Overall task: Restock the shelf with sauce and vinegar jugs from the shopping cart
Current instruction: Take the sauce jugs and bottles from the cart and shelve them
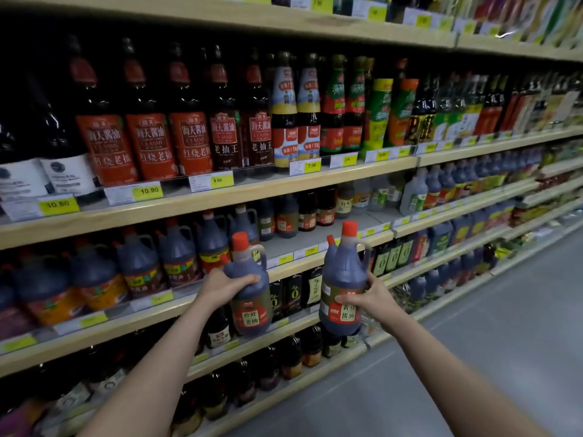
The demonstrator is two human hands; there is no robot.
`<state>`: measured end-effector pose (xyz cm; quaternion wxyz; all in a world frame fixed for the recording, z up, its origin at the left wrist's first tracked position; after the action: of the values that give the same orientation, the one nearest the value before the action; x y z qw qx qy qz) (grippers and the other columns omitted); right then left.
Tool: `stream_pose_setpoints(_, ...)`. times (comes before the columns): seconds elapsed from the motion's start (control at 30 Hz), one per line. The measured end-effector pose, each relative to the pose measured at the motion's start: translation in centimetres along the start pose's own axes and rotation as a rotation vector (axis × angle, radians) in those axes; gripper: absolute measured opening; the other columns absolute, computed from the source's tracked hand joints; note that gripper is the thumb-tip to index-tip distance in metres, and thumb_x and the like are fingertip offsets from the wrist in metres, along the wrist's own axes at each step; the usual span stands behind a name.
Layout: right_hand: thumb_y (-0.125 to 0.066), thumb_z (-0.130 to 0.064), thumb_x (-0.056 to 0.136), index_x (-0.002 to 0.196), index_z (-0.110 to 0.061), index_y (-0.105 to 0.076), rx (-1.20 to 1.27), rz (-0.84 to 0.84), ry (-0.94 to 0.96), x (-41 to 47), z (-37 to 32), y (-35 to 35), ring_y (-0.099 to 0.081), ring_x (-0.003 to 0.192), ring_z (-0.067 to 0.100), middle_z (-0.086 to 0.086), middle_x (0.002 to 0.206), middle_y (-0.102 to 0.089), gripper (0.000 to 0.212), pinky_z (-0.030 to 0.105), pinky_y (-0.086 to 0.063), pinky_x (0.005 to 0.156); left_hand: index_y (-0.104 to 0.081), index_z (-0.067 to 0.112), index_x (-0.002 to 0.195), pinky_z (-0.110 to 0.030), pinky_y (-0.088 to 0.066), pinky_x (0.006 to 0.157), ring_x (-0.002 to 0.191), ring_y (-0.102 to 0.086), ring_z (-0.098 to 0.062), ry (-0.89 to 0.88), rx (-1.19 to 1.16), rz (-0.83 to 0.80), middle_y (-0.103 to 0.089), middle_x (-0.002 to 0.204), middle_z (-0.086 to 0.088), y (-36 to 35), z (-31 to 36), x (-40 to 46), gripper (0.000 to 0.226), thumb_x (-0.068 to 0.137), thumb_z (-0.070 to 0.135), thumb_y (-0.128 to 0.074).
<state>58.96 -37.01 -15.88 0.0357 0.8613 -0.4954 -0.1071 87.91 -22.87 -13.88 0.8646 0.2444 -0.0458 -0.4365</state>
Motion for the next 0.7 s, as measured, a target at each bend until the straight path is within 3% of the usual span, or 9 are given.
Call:
stream_pose_setpoints(0.2, -0.081, 0.004, 0.062, 0.112, -0.020, -0.048, -0.053, -0.173, 0.114, 6.6, -2.3, 0.5, -0.062, 0.092, 0.015, -0.001, 0.104, -0.064, 0.064, 0.029, -0.052, 0.075, -0.061, 0.016, 0.093, -0.033, -0.046, 0.075, 0.087, -0.058, -0.021, 0.067, -0.122, 0.158, -0.064, 0.100, -0.003, -1.2, -0.8, 0.4, 0.033, 0.071, 0.031, -0.080)
stream_pose_setpoints(0.4, -0.085, -0.002, 0.059, 0.116, -0.020, -0.047, -0.109, -0.313, 0.203, 12.0, -4.5, -1.3, -0.060, 0.105, 0.025, 0.003, 0.113, -0.062, 0.072, 0.044, -0.050, 0.091, -0.064, 0.017, 0.099, -0.041, -0.052, 0.083, 0.094, -0.062, -0.023, 0.118, -0.160, 0.293, -0.067, 0.104, -0.005, -1.2, -1.4, -0.4, 0.037, 0.070, 0.033, -0.080)
stream_pose_setpoints(0.57, -0.085, -0.004, 0.058, 0.119, -0.027, -0.042, -0.105, -0.396, 0.298, 16.0, -5.8, -4.9, -0.058, 0.108, 0.024, 0.002, 0.119, -0.058, 0.078, 0.047, -0.049, 0.094, -0.067, 0.017, 0.096, -0.035, -0.051, 0.079, 0.092, -0.063, -0.021, 0.146, -0.196, 0.364, -0.069, 0.102, -0.004, -0.6, -3.1, 0.7, 0.032, 0.070, 0.030, -0.080)
stream_pose_setpoints(0.7, -0.085, -0.005, 0.060, 0.119, -0.026, -0.043, -0.104, -0.374, 0.391, 19.5, -5.9, -8.3, -0.059, 0.101, 0.018, -0.003, 0.113, -0.057, 0.076, 0.033, -0.051, 0.083, -0.066, 0.019, 0.097, -0.032, -0.049, 0.075, 0.093, -0.063, -0.019, 0.150, -0.178, 0.375, -0.068, 0.100, -0.002, 0.3, -5.5, 2.9, 0.030, 0.072, 0.029, -0.079)
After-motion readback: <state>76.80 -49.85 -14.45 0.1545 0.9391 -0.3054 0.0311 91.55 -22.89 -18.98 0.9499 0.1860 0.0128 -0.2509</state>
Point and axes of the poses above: each hand's wrist, its own x-axis towards the middle knuckle, its own y-axis out of the back of the hand, z = x × y, the point moved 9 cm from there along x, towards the middle knuckle
